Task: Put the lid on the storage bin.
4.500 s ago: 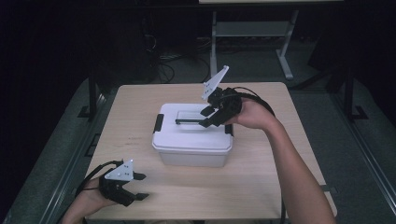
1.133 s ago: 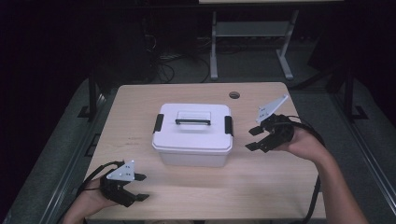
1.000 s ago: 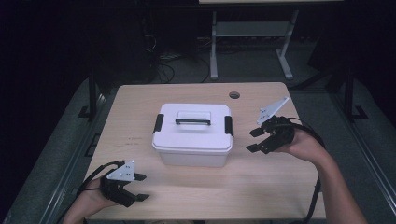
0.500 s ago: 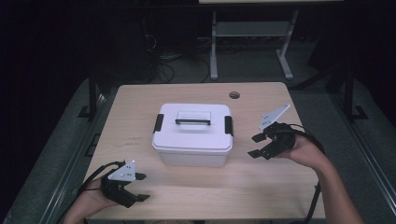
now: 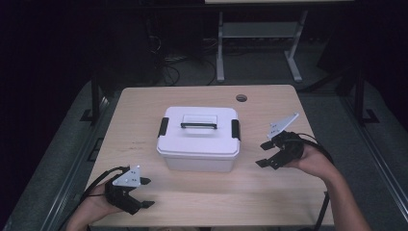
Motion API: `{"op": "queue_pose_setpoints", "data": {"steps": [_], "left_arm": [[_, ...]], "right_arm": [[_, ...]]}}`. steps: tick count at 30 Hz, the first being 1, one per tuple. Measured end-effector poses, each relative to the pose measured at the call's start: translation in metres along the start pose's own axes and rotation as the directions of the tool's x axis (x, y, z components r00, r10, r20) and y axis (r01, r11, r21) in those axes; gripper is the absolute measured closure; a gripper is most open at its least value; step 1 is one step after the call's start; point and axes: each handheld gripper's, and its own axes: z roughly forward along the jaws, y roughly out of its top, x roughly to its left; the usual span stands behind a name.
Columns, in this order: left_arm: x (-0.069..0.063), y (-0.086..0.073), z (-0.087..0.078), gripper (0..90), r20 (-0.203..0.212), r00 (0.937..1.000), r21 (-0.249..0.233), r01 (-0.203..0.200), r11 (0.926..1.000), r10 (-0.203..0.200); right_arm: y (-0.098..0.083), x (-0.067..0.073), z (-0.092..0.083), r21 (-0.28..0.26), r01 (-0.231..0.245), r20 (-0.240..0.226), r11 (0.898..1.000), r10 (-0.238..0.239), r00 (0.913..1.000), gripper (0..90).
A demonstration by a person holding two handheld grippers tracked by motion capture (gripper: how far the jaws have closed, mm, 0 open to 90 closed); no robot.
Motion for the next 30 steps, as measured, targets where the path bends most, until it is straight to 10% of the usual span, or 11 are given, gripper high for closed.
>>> {"op": "queue_pose_setpoints", "data": {"steps": [30], "left_arm": [[0.000, 0.000, 0.002, 24.5, -0.009, 1.0000, 0.004, 0.003, 1.0000, -0.002]], "right_arm": [[-0.040, 0.002, 0.013, -0.022, -0.064, -0.006, 0.998, 0.064, 0.9979, 29.6]]}}
